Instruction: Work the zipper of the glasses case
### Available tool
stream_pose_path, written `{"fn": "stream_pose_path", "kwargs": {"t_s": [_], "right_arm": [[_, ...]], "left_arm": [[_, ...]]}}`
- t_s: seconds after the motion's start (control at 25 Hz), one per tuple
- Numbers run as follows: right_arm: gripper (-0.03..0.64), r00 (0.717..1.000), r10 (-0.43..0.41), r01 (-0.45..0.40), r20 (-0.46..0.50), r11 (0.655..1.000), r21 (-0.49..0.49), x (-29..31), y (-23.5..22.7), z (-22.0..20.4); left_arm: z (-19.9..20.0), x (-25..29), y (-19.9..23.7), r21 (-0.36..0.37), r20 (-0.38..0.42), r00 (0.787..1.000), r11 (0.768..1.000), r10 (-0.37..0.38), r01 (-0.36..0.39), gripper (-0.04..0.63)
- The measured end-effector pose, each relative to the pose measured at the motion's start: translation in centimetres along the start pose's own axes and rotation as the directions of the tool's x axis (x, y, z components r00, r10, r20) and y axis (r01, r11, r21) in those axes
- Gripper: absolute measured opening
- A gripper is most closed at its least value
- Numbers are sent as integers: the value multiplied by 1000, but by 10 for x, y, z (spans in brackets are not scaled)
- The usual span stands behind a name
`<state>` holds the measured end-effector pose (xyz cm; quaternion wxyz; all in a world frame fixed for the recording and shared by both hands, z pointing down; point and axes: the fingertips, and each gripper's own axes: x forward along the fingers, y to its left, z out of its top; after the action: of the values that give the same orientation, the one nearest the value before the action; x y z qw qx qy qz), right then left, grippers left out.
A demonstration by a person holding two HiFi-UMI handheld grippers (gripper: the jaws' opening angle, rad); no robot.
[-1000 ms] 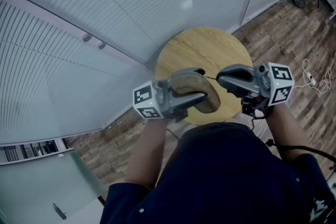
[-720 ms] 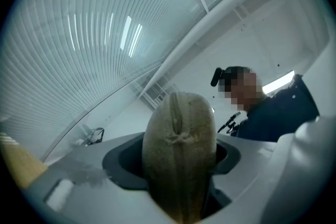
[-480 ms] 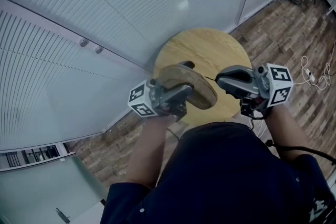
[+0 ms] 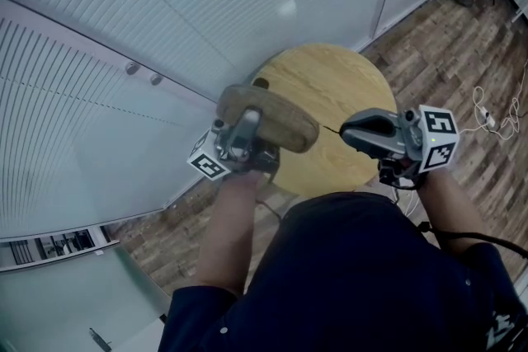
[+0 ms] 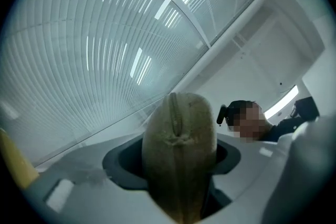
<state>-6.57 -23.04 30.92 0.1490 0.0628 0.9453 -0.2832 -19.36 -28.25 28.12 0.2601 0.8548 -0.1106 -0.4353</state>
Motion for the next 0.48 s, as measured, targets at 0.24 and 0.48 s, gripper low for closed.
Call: {"fn": "stream_pose_path", "kwargs": {"t_s": [0.24, 0.48], "right_arm": [[12, 999, -27, 25, -33, 998, -66, 3, -4, -1], [11, 994, -67, 56, -88, 991, -120, 5, -7, -10]], "left_arm": [[7, 2, 10, -34, 80, 994, 997, 77, -75, 298], [13, -4, 23, -93, 179, 969, 983, 171, -156, 298]]}}
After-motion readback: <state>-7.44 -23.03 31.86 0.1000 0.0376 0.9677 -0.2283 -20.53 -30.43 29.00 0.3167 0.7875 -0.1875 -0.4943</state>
